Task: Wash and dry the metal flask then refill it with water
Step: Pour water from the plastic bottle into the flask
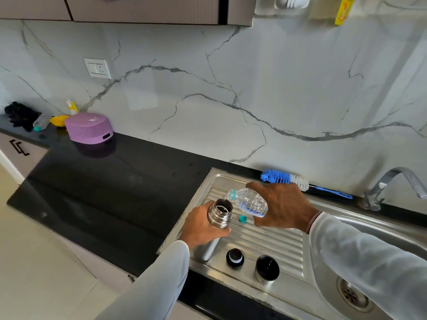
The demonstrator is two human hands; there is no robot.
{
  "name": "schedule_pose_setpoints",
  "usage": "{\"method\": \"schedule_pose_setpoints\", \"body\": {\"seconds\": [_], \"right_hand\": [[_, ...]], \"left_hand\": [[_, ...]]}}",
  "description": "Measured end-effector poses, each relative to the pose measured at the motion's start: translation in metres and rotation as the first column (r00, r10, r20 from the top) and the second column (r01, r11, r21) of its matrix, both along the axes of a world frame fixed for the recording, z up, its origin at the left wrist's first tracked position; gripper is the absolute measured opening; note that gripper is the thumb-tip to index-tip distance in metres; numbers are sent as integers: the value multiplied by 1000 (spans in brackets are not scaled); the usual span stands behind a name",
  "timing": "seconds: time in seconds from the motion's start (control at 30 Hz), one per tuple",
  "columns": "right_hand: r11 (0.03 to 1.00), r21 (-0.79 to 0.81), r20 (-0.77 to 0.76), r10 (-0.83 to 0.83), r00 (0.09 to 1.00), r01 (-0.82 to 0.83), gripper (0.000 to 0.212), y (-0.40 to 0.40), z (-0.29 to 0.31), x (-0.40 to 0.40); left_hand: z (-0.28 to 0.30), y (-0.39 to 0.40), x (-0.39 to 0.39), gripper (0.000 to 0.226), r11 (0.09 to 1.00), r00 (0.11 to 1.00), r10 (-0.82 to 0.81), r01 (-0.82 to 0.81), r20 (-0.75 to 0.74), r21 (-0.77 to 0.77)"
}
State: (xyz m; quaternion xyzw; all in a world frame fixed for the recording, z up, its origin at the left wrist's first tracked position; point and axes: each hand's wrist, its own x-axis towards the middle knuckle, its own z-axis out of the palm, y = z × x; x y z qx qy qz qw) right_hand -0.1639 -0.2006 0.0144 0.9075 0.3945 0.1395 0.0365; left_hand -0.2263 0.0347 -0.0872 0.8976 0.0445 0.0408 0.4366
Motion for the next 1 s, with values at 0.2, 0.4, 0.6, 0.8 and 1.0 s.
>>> {"method": "schedule_pose_setpoints", "body": {"seconds": [0.2,0.4,0.6,0.8,1.0], "right_hand": [[999,-49,3,9,1000,-9,90,-2,6,1],[995,-102,0,-23,1000,23,84,0,14,2],[993,-116,46,-29,999,34,79,1,23,2],[986,-156,71,-43,997,53,78,7,26,1],[986,-161,111,-26,993,44,79,11,32,2]], "left_hand": [[0,-3,1,62,999,1000,8,-8,11,-38],[-5,-2,1,59,998,999,6,-4,33,-64],[-6,0,0,60,997,999,12,-10,30,-77],[-6,1,-3,57,996,999,29,-27,27,-81],[-5,5,-8,56,997,999,47,-46,14,-62]]}}
